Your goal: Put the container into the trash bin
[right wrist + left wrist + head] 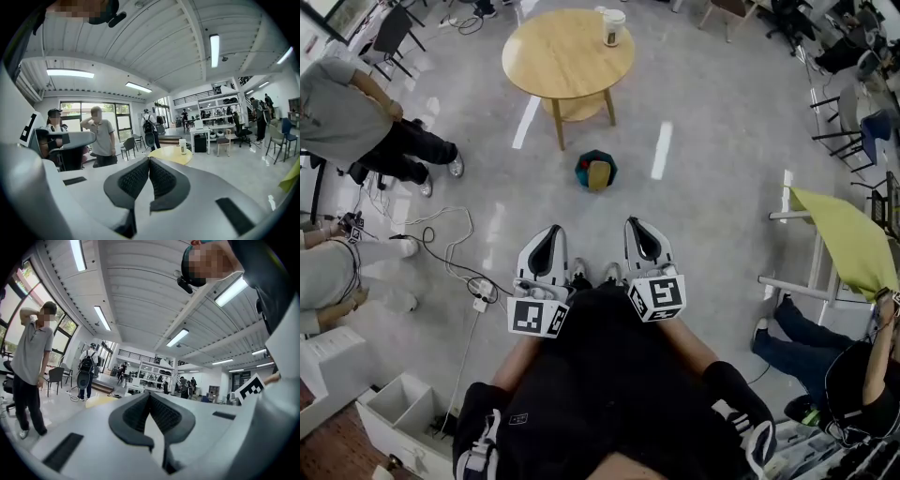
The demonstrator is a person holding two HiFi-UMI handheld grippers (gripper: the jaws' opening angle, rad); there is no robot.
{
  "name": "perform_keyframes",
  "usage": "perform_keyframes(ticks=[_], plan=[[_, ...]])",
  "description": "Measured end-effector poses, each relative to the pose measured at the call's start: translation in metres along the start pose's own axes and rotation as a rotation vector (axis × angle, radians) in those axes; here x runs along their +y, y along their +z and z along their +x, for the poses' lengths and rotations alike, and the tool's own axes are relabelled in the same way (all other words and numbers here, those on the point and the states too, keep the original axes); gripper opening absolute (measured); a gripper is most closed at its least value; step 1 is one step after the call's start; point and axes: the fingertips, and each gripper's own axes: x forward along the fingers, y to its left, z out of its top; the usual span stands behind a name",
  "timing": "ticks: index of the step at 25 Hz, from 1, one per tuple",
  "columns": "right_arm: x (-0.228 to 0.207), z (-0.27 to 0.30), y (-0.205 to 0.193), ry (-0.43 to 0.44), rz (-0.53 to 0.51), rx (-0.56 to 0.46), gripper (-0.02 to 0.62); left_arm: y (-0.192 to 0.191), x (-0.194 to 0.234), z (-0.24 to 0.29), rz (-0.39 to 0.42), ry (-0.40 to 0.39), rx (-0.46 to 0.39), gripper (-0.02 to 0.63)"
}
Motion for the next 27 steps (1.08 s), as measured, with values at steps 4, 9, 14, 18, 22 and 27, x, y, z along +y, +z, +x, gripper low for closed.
perform_keyframes(ticks=[4,9,14,18,22,27], plan=[[-0.01,-0.006,-0.004,0.003,0.004,0.005,0.026,-0.004,-0.009,0.003,-0.004,0.008,0.0,0.009],[-0.019,-0.008,-0.004,0.012,0.001,0.002,0.026,-0.005,-0.017,0.007,-0.001,0.016,-0.001,0.009],[-0.024,-0.007,-0.004,0.017,0.002,-0.003,0.026,-0.007,-0.019,0.009,-0.001,0.025,-0.001,0.009],[-0.023,-0.006,-0.005,0.015,0.008,-0.006,0.026,-0.008,-0.017,0.008,0.0,0.025,-0.001,0.009],[-0.022,-0.004,-0.006,0.016,0.006,-0.004,0.026,-0.008,-0.016,0.008,-0.001,0.024,0.0,0.009],[-0.021,-0.004,-0.005,0.016,0.006,-0.007,0.026,-0.007,-0.016,0.009,-0.002,0.021,-0.002,0.009]])
